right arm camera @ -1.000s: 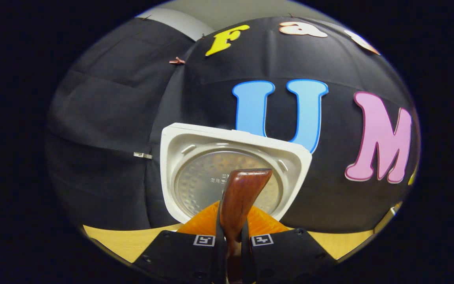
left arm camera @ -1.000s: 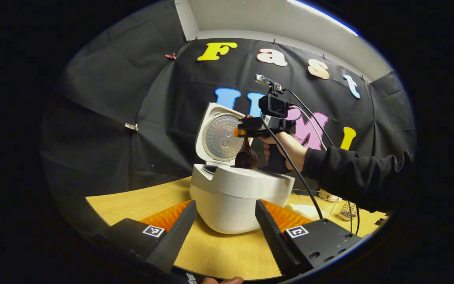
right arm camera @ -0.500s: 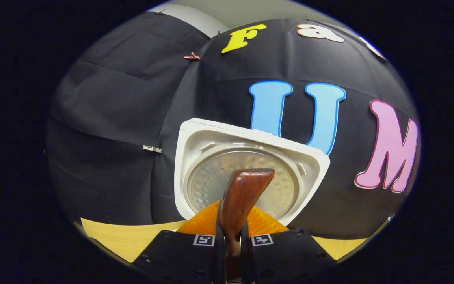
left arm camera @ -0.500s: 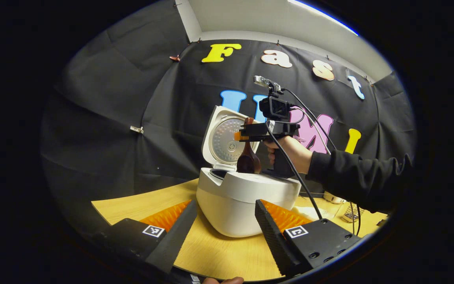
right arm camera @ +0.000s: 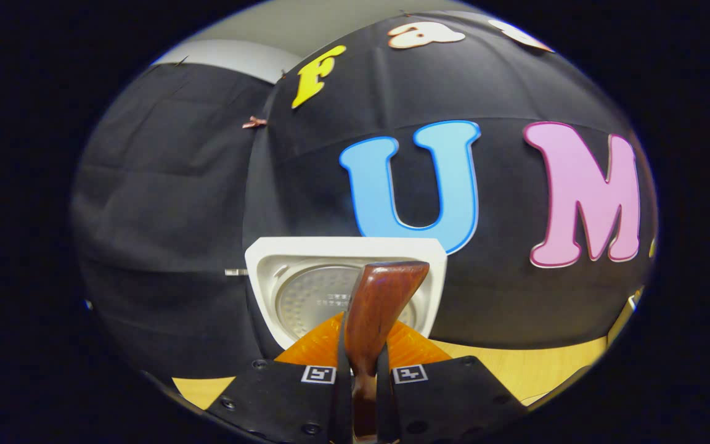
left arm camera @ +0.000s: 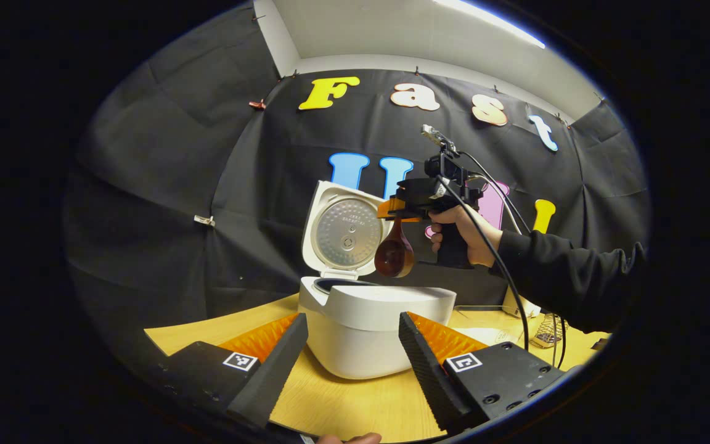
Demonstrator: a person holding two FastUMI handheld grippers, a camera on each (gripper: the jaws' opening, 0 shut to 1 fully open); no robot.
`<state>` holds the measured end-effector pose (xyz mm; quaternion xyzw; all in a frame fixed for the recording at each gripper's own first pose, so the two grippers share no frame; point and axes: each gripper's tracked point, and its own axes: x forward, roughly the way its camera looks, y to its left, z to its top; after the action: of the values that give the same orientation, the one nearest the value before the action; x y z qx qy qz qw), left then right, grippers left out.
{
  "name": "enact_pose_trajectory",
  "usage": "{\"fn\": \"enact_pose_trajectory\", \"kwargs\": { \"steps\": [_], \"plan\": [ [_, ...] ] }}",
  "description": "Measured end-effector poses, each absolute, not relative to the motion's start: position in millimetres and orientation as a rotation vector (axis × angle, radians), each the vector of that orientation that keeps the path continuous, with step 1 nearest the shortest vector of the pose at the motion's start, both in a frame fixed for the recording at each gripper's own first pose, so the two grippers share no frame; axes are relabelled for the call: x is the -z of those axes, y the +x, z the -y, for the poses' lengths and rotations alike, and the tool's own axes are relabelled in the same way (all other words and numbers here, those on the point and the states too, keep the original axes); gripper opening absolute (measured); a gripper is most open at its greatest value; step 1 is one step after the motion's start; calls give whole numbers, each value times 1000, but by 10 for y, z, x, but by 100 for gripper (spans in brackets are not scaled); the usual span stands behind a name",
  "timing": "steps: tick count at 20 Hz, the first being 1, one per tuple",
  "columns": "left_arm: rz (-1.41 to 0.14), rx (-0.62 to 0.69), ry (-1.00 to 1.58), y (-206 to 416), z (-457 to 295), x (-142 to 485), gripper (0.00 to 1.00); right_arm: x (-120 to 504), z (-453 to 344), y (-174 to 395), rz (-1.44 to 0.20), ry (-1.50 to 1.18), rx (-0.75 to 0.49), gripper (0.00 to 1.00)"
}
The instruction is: Close the left gripper, press the button to open the rice cooker; take a wooden spoon from the chopstick holder with the right hand, scoop a spoonful of rice and pour it into the rice cooker, then put the wooden spoon back into the chopstick holder.
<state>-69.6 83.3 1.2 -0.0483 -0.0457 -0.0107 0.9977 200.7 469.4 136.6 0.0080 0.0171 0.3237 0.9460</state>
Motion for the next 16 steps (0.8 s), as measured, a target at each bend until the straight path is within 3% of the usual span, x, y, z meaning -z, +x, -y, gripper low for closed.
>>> {"fn": "enact_pose_trajectory", "kwargs": {
  "steps": [16],
  "plan": [
    [91,126,-34,-184,152,-93,95,-1659,-893,2056,-51,53,-258,19]
  ]
}}
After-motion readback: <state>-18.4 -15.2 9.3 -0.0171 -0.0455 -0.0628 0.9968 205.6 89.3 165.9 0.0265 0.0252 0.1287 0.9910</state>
